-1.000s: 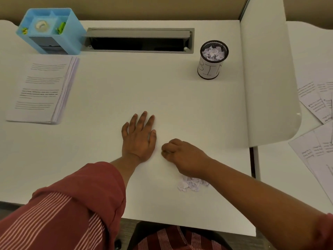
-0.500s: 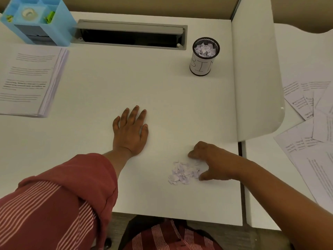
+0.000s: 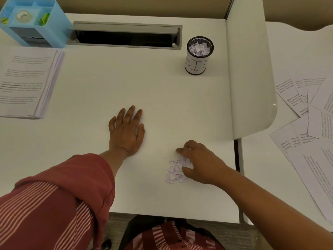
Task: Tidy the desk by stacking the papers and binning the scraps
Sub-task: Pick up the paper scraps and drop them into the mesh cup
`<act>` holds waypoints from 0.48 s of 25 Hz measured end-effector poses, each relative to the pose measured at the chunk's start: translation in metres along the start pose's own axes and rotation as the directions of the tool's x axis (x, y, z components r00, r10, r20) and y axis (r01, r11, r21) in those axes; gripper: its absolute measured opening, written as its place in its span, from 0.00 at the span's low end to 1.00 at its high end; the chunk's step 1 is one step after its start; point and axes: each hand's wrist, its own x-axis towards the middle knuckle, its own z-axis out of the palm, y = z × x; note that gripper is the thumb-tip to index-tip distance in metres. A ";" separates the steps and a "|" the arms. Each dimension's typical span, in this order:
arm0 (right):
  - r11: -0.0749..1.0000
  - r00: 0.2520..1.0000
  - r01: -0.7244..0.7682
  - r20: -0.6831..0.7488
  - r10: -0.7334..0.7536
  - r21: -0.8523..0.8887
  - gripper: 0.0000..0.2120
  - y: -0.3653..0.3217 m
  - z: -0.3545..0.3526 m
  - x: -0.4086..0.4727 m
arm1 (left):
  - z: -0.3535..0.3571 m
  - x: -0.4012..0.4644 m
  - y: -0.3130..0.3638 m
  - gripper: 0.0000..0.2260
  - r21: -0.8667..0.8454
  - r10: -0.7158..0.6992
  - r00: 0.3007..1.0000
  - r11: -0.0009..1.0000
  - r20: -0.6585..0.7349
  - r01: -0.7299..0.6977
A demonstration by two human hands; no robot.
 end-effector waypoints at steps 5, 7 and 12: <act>0.982 0.994 0.078 -0.058 -0.089 -0.169 0.09 -0.002 0.012 0.010 | -0.001 0.000 0.000 0.26 -0.002 -0.005 1.000 1.000 0.004 0.005; 0.985 0.992 0.086 -0.080 -0.100 -0.152 0.09 0.003 0.009 0.015 | -0.001 0.000 0.000 0.26 -0.008 -0.007 1.000 1.000 0.005 0.007; 0.982 0.968 -0.034 -0.239 0.079 0.185 0.08 0.006 -0.027 0.025 | 0.000 0.000 0.000 0.26 -0.016 0.001 1.000 1.000 0.004 -0.001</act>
